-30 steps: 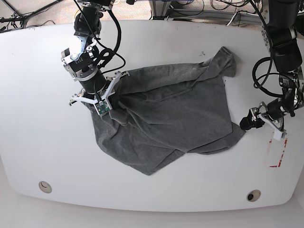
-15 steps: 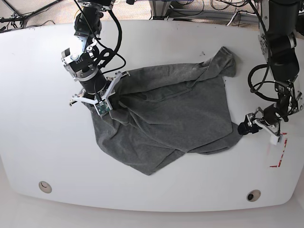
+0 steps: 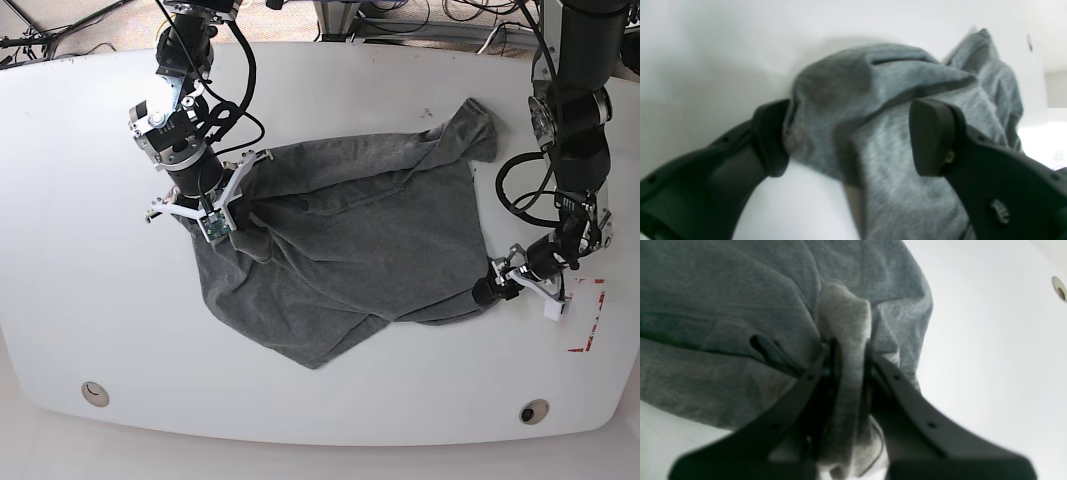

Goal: Fold the T-shirt properly
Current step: 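Release the sleeve and move the left gripper to the T-shirt's side edge, then close the left gripper on the T-shirt edge beside the hem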

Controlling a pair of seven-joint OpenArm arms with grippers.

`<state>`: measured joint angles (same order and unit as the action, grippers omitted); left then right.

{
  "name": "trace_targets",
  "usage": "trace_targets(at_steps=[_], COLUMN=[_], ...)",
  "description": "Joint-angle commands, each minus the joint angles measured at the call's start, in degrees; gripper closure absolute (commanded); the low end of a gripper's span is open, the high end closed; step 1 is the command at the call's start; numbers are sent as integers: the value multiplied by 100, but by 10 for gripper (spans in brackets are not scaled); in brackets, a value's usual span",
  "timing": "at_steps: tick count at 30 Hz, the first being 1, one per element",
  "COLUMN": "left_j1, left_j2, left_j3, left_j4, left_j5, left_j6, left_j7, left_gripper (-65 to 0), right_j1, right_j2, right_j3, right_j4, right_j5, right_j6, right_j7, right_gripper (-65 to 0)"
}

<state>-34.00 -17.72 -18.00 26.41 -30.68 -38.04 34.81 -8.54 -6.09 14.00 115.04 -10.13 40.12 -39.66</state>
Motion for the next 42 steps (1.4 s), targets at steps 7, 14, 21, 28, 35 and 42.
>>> trace_targets(at_steps=[7, 14, 21, 28, 35, 42], left_j1=[-112, -103, -103, -112, -112, -112], left_j2=[53, 18, -70, -97, -88, -88], left_j3=[-42, -508, -710, -710, -710, -710], left_j4=[53, 62, 71, 71, 27, 27], left_j5=[4, 13, 30, 13, 48, 48], left_j6=[20, 20, 20, 20, 28, 28], left_j7=[40, 40, 40, 31, -426, -522], left_gripper=[-297, -190, -264, -378, -335, -260], right_j1=[32, 23, 23, 23, 23, 23], right_j2=[-2, -2, -2, -11, -11, -11], right_j3=[-7, 2, 2, -15, -15, -7], right_j4=[96, 96, 87, 87, 87, 87], right_j5=[103, 103, 112, 112, 112, 112], right_j6=[-12, -12, -12, -12, -12, -12], right_j7=[120, 120, 120, 120, 120, 120], right_gripper=[0, 0, 0, 0, 0, 0])
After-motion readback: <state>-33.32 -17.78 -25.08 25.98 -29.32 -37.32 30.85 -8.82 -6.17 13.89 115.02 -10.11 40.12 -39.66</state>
